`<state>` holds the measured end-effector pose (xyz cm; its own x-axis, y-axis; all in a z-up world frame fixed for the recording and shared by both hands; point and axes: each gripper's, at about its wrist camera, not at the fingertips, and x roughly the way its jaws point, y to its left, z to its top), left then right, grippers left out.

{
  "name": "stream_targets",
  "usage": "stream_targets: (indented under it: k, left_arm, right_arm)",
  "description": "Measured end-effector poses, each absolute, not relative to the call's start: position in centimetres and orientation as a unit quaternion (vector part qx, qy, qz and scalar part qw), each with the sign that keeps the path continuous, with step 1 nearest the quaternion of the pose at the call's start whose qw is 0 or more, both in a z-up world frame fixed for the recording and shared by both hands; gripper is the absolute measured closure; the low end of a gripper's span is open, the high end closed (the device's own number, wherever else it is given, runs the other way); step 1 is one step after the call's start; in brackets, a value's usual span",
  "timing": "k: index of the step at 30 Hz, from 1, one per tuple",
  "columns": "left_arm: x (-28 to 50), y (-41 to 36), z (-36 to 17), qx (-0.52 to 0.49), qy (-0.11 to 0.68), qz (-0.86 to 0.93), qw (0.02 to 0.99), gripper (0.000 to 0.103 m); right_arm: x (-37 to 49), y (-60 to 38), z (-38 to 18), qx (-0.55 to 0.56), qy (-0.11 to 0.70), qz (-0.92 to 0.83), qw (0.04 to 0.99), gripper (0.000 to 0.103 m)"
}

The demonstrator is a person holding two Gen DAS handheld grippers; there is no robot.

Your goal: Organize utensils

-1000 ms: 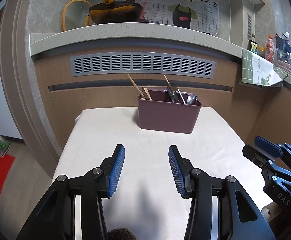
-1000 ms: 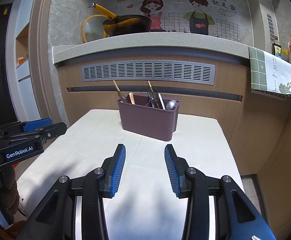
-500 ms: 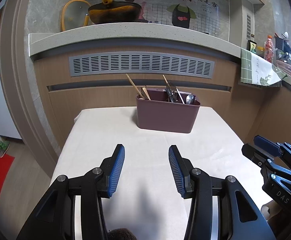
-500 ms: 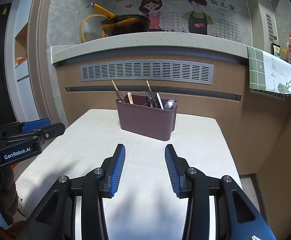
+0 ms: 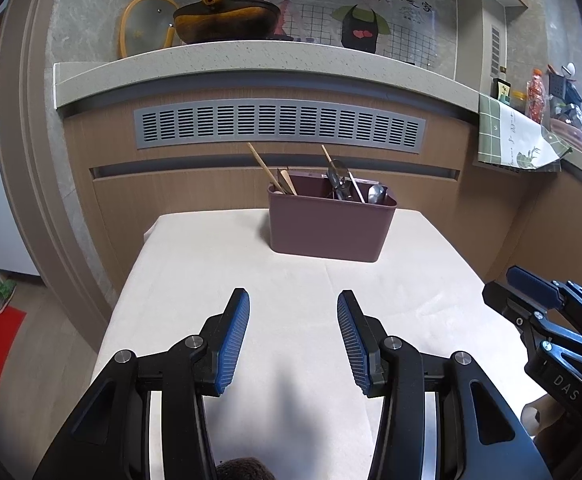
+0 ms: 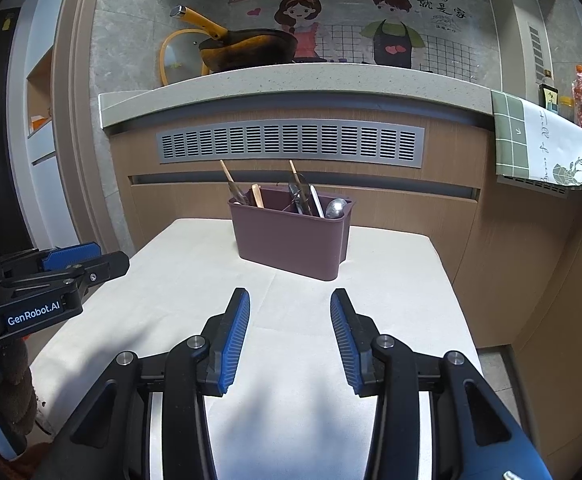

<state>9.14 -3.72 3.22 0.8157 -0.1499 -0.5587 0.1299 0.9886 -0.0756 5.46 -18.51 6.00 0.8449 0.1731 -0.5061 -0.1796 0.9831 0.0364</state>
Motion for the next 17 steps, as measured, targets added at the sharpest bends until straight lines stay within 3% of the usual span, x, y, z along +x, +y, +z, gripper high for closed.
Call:
stream_targets:
  k: [17]
  left_arm:
    - [9.7, -2.6, 2.4, -0.032, 0.313, -0.085, 0.946, 0.056]
  right_arm:
    - [5.5, -18.4, 6.1, -0.009, 0.264, 0.088, 0.960, 0.063]
